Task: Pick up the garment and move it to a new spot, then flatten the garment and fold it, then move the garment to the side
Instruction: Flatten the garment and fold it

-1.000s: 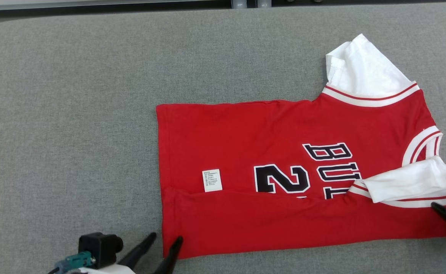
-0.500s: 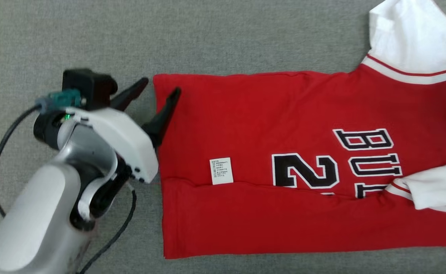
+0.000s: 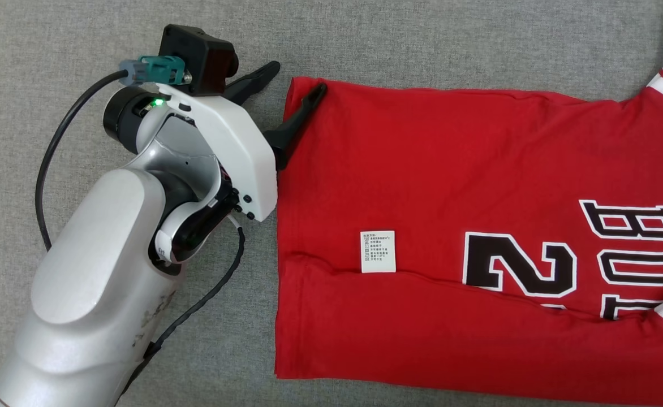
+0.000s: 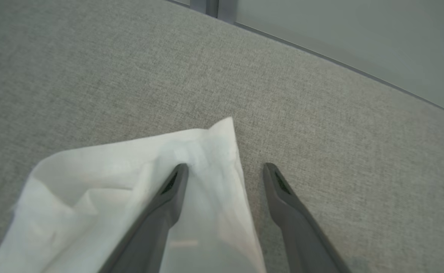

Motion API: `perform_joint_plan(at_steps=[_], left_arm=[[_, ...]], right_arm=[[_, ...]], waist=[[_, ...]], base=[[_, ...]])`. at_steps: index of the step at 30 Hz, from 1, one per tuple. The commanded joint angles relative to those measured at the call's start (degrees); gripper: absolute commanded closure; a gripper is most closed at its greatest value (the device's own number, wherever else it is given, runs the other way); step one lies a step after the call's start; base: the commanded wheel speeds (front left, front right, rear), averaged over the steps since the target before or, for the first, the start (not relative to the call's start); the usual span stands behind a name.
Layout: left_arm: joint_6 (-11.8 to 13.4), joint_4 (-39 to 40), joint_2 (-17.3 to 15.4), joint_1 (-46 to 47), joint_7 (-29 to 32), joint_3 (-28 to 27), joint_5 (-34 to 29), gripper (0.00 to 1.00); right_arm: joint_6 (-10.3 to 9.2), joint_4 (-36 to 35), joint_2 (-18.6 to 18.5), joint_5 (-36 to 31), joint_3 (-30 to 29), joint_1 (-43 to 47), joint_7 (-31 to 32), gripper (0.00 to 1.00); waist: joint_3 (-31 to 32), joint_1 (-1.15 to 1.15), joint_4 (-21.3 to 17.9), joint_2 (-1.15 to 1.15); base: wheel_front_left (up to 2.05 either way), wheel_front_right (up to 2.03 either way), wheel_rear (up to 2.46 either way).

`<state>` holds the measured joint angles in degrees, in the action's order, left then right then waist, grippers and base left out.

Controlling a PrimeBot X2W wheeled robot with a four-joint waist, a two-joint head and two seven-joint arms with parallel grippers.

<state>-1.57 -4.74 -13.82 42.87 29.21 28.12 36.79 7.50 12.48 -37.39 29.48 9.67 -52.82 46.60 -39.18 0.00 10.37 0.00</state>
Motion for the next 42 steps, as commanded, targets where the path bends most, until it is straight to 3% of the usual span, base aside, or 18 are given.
perform_joint_plan(at_steps=[1,6,7,8,9,10,11,12,18,27,35,42], left_arm=[[-0.59,-2.21,0.25,-0.7,0.96,1.41,0.5,0.0],[-2.03,-3.16,0.35,-0.98,2.29,2.65,1.54,0.0],[-2.28,-3.1,0.27,-1.12,2.55,2.95,1.77,0.1],[-2.68,-2.94,0.19,-1.25,3.03,3.42,2.08,0.4],[-2.95,-2.68,0.31,-1.41,3.06,3.53,2.57,0.62],[-3.2,-2.43,0.45,-1.67,3.24,3.68,2.98,0.88],[-3.47,-2.32,0.39,-1.95,3.66,4.07,3.36,1.0],[-3.58,-2.14,0.3,-2.19,3.51,4.11,3.64,1.0],[-3.15,-0.83,-1.05,-2.82,1.73,2.42,4.23,1.0],[-1.1,5.74,-3.83,-10.32,-1.78,-1.25,6.41,1.0],[2.24,13.33,-6.43,-23.05,-5.18,-4.36,8.69,1.0],[3.29,16.87,-8.12,-35.62,-9.67,-6.86,11.17,1.0]], right_arm=[[-0.02,1.47,0.08,-0.41,0.74,-0.18,-0.44,0.0],[-0.02,3.77,0.7,0.89,2.96,-1.5,-2.57,0.0],[-0.02,4.22,0.76,1.14,3.18,-1.85,-3.25,0.0],[-0.02,4.5,0.86,1.45,3.66,-2.1,-3.9,0.0],[-0.02,4.6,1.08,1.97,4.21,-2.27,-4.6,0.12],[-0.02,4.83,1.14,2.51,4.6,-2.4,-5.49,0.6],[-0.02,4.77,1.03,3.02,5.32,-2.54,-6.58,0.76],[-0.02,5.03,0.94,3.34,5.49,-2.76,-8.06,1.0],[-0.02,6.69,1.04,6.17,7.96,-3.24,-15.01,1.0],[-0.02,0.13,-3.76,13.84,9.52,4.95,-23.05,1.0],[-0.02,-9.28,-5.93,18.61,4.42,23.8,-29.66,1.0],[-0.01,-14.21,-1.71,18.75,0.55,40.33,-32.27,1.0]], waist=[[-0.05,0.0,0.03,0.0],[0.18,0.0,-0.34,0.0],[0.28,0.0,-0.45,0.0],[0.37,0.0,-0.55,0.0],[0.47,0.0,-0.62,0.0],[0.62,0.0,-0.74,0.0],[0.84,0.0,-0.84,0.0],[1.16,0.0,-0.99,0.0],[4.56,0.0,-2.98,0.0],[12.39,0.0,-6.85,0.0],[19.78,0.0,-10.64,0.0],[22.31,0.0,-13.45,0.0]], base=[[0.0,0.0,0.0],[0.0,0.0,0.0],[0.0,0.0,0.0],[0.0,0.0,0.0],[0.0,0.0,0.0],[0.0,0.0,0.0],[0.0,0.0,0.0],[0.0,0.0,0.0],[0.0,0.0,0.0],[0.0,0.0,0.0],[0.0,0.0,0.0],[0.0,0.0,0.0]])
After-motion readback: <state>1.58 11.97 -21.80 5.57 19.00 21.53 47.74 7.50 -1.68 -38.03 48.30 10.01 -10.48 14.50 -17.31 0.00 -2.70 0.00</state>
